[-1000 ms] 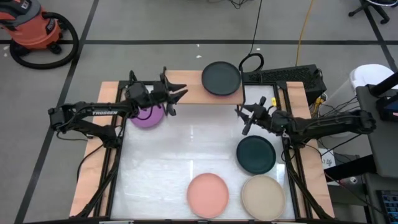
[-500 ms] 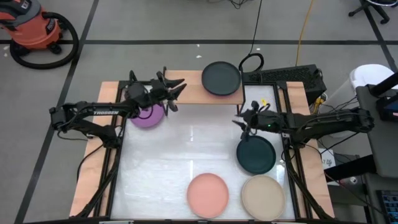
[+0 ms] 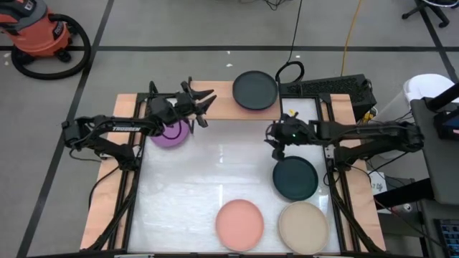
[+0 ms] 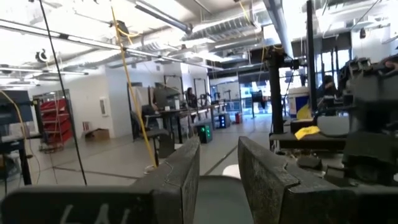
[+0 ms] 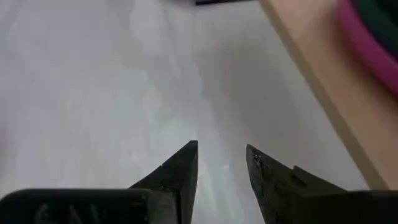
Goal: Place and stack plates onto a shelf
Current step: Put the dark green plate on the shelf
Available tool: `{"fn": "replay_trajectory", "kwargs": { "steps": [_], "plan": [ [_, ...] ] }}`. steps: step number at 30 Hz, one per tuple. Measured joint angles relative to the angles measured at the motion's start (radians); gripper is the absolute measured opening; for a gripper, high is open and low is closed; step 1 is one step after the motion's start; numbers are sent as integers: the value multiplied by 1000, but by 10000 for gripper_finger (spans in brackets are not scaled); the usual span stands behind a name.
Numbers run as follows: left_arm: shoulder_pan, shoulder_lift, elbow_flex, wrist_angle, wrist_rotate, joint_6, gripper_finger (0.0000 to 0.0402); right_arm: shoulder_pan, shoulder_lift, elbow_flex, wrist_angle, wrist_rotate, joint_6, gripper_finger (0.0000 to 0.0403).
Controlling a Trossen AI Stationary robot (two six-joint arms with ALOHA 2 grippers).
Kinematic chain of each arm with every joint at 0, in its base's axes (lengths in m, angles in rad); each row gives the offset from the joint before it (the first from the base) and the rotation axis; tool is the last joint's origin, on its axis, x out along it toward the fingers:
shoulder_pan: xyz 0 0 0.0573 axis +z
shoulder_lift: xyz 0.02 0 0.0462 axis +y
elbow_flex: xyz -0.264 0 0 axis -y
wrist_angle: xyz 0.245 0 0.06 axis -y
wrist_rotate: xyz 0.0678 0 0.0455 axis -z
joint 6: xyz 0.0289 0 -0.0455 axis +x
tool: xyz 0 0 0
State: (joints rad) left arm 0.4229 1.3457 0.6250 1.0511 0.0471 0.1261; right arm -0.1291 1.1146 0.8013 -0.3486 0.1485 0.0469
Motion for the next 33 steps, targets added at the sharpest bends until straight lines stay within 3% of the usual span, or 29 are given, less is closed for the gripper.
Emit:
{"fn": "replay_trajectory", "kwargs": {
  "steps": [6,19,27,33],
  "plan": [
    [0,0,0,1,0,1,116,-28,54,7,-65,-155,53,118],
    [0,0,0,-30,0,-7,116,-27,83,4,-415,-154,104,118],
    [0,0,0,-30,0,-19,116,-26,83,-123,-263,-196,187,118],
    [0,0,0,-30,0,-25,116,-26,82,-146,-326,-206,224,118]
  ]
}}
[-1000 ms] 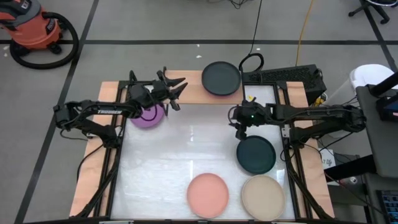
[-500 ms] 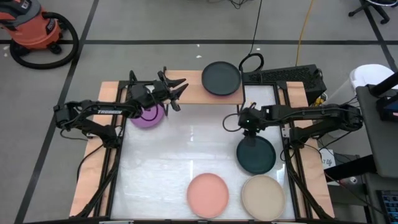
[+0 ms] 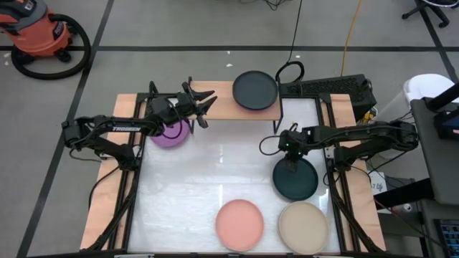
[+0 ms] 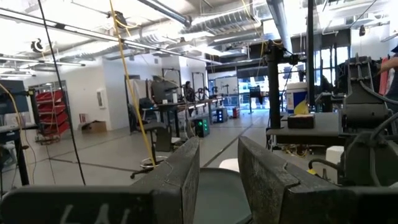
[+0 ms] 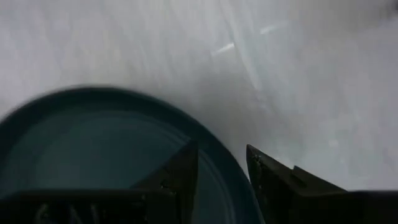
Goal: Place and stack plates onto a shelf
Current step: Put the dark green plate on the shelf
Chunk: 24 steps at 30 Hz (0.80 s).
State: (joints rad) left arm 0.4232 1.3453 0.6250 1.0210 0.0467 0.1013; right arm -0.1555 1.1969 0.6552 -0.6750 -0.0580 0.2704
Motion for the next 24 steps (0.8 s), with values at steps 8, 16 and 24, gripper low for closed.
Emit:
{"fn": "replay_trajectory", "kwargs": {
  "steps": [8,16,24],
  "plan": [
    [0,0,0,0,0,-2,116,0,-3,0,-66,-27,19,118],
    [0,0,0,-3,0,-2,116,0,-3,0,-56,-7,13,118],
    [0,0,0,-6,0,-2,116,0,-3,-1,-78,79,42,118]
  ]
}}
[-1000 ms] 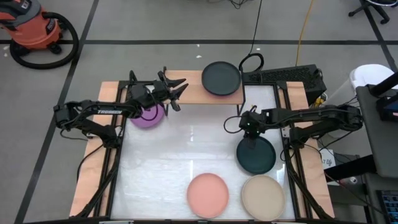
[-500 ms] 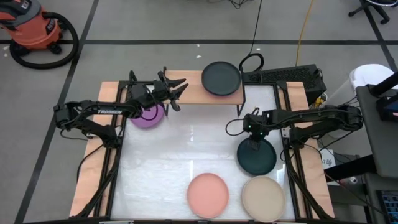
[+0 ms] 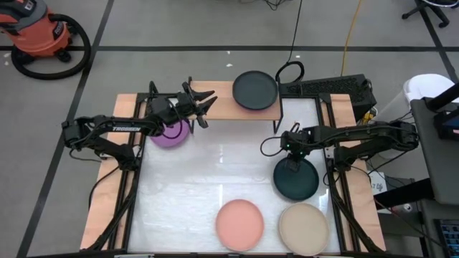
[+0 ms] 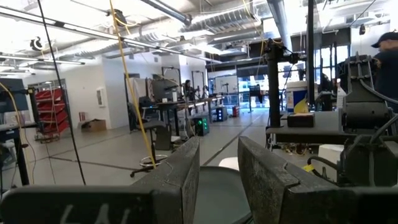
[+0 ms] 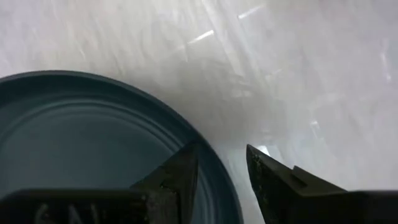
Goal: Place and stack plates onto a shelf
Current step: Put the dark green plate on the shelf
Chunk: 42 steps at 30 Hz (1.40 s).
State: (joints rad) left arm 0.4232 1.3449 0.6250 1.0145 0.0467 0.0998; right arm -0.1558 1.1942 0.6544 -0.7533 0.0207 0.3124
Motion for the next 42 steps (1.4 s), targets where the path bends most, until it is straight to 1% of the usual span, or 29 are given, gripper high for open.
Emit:
{"fn": "replay_trajectory", "kwargs": {
  "steps": [5,10,16,25,33,39,42],
  "plan": [
    [0,0,0,0,0,0,116,0,0,-9,-7,-50,37,118],
    [-1,0,0,0,0,-16,116,0,0,-73,-6,-51,93,118],
    [-5,0,0,0,12,-27,116,0,-5,-151,-1,-59,199,118],
    [-6,0,0,6,13,-30,116,0,-29,-157,46,-53,206,115],
    [-6,0,0,6,14,-30,116,0,-96,-162,143,-45,197,71],
    [-6,0,0,6,15,-30,116,0,-119,-161,152,-51,196,14],
    [-7,0,0,6,15,-30,116,0,-122,-161,160,-51,194,8]
  ]
}}
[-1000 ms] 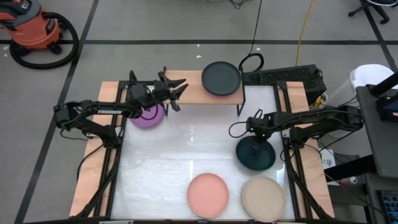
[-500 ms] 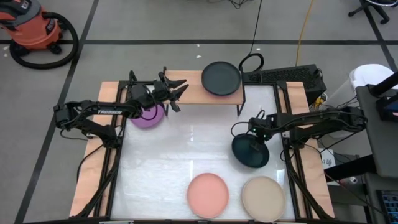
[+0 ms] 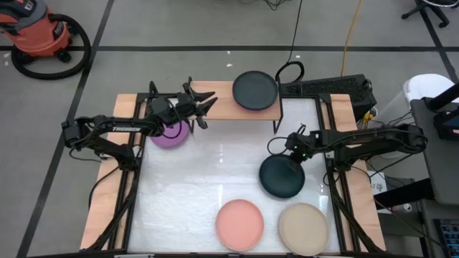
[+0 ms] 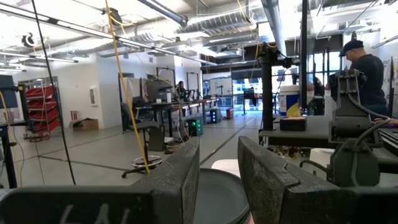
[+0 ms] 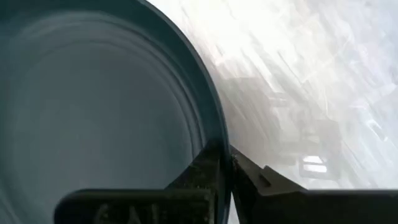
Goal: Place and stack plates onto a shelf
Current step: Put the dark green plate on the shelf
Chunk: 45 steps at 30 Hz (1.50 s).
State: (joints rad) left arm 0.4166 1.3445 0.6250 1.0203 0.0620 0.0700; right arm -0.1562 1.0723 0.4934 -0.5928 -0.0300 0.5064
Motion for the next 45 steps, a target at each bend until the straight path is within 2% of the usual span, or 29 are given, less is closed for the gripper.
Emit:
{"fn": "replay_trajectory", "kwargs": {
  "steps": [6,16,20,25,29,32,36,40,45],
  "plan": [
    [-2,0,0,0,0,-2,116,0,-7,0,61,-27,2,3],
    [-13,0,0,-4,1,1,116,0,-111,0,333,-46,4,1],
    [-7,-53,-2,-157,-16,121,116,0,-144,1,519,-43,-4,0],
    [7,-182,0,-312,-46,77,116,-12,-153,5,719,-21,-65,0],
    [3,-256,0,-412,-39,79,116,-51,-151,40,741,-23,-129,0],
    [3,-291,0,-483,-40,82,116,-91,-140,84,748,-17,-154,0],
    [2,-359,-13,-526,-61,82,116,-146,-102,161,849,5,-201,0],
    [3,-463,-82,-481,-74,63,116,-206,-25,259,936,2,-282,0],
    [10,-548,-175,-364,-98,57,116,-303,131,423,879,-48,-337,0]
  ]
}}
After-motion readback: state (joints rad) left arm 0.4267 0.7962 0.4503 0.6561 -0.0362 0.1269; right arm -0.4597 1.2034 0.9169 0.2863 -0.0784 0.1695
